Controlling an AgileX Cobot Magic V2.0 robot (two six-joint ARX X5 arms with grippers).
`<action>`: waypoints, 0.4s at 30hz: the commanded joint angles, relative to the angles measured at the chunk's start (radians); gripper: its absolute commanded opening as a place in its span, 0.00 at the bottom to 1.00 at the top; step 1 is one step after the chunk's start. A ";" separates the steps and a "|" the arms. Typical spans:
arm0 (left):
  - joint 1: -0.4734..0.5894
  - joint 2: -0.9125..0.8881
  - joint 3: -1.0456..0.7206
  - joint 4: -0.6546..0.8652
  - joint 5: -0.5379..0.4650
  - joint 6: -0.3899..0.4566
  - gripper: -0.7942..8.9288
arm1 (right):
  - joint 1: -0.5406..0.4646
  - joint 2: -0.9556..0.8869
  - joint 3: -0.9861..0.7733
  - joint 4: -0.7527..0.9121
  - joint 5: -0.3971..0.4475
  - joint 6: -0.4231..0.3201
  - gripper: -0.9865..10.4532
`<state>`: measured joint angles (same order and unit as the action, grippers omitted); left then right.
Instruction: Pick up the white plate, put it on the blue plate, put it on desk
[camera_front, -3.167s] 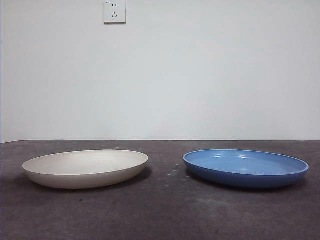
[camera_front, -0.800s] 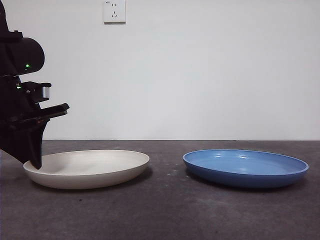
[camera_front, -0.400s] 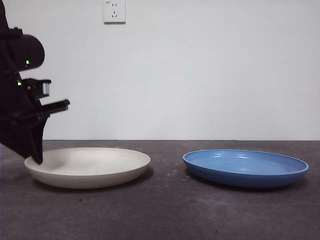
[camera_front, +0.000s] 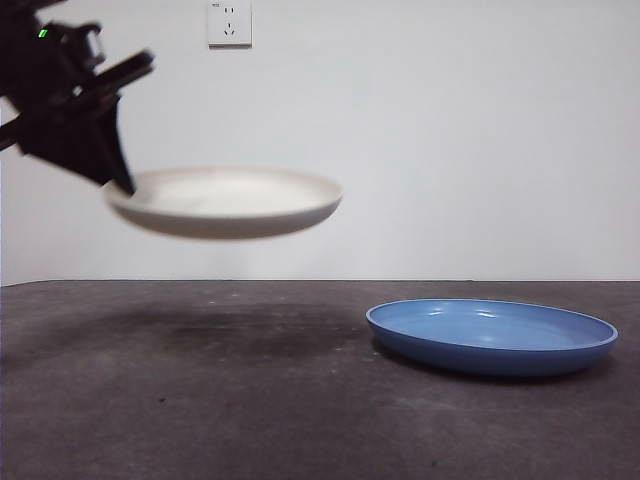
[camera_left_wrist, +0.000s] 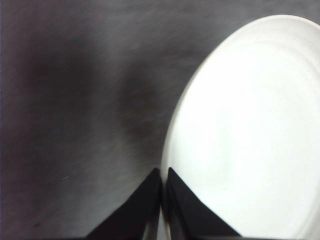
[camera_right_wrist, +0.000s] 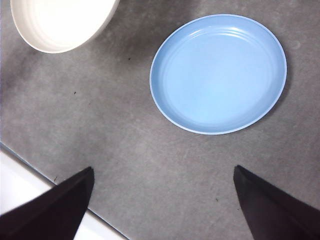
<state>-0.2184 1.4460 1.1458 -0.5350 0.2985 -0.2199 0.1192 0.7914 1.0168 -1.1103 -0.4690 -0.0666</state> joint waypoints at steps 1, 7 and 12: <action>-0.048 0.014 0.052 0.011 0.010 -0.039 0.10 | 0.004 0.001 0.021 0.011 -0.002 0.031 0.48; -0.177 0.084 0.133 0.061 -0.014 -0.090 0.10 | 0.003 -0.038 0.026 0.018 -0.002 0.060 0.48; -0.274 0.208 0.237 0.059 -0.030 -0.106 0.10 | 0.003 -0.087 0.048 0.016 0.007 0.084 0.48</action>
<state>-0.4805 1.6234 1.3510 -0.4824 0.2665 -0.3073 0.1192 0.7059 1.0397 -1.1011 -0.4641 -0.0025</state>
